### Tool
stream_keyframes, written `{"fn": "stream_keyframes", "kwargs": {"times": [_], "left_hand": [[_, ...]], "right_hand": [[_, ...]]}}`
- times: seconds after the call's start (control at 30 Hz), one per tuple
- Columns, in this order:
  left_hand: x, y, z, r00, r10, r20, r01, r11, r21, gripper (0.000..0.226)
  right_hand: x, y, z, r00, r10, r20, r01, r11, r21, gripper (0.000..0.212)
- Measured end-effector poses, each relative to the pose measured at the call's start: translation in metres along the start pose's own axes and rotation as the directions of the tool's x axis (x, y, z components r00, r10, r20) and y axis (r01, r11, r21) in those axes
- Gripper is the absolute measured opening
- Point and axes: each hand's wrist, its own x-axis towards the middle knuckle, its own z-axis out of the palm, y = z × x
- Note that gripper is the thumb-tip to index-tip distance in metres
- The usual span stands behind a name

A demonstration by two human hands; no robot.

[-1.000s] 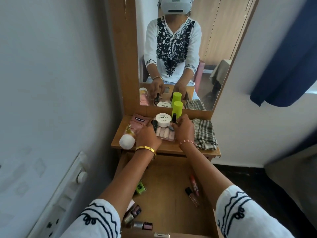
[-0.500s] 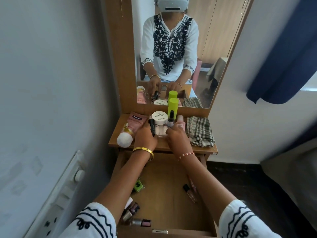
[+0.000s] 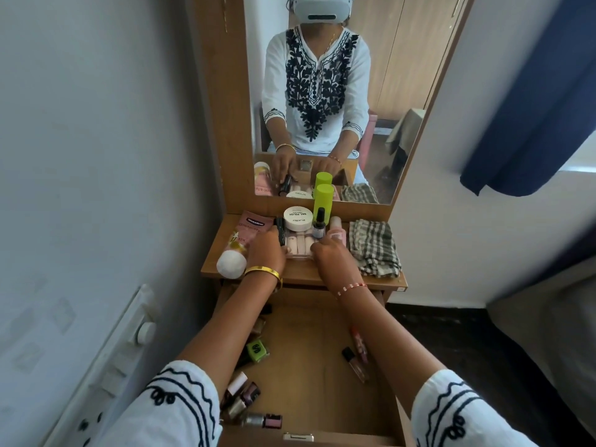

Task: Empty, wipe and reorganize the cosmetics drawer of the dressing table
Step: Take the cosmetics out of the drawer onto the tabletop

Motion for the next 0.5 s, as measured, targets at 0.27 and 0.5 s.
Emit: {"fn": "stream_keyframes", "kwargs": {"times": [0.27,0.5], "left_hand": [[-0.002,-0.001,0.002,0.999,0.027,-0.024,-0.027,1.000,-0.007,0.051],[-0.013,-0.003,-0.001,0.995,0.037,-0.091,-0.050,0.988,-0.149,0.049]], "right_hand": [[-0.002,-0.002,-0.005,1.000,0.006,0.015,-0.006,1.000,0.003,0.022],[-0.016,-0.007,0.001,0.991,-0.005,-0.132,0.009,0.999,0.031,0.012]]}}
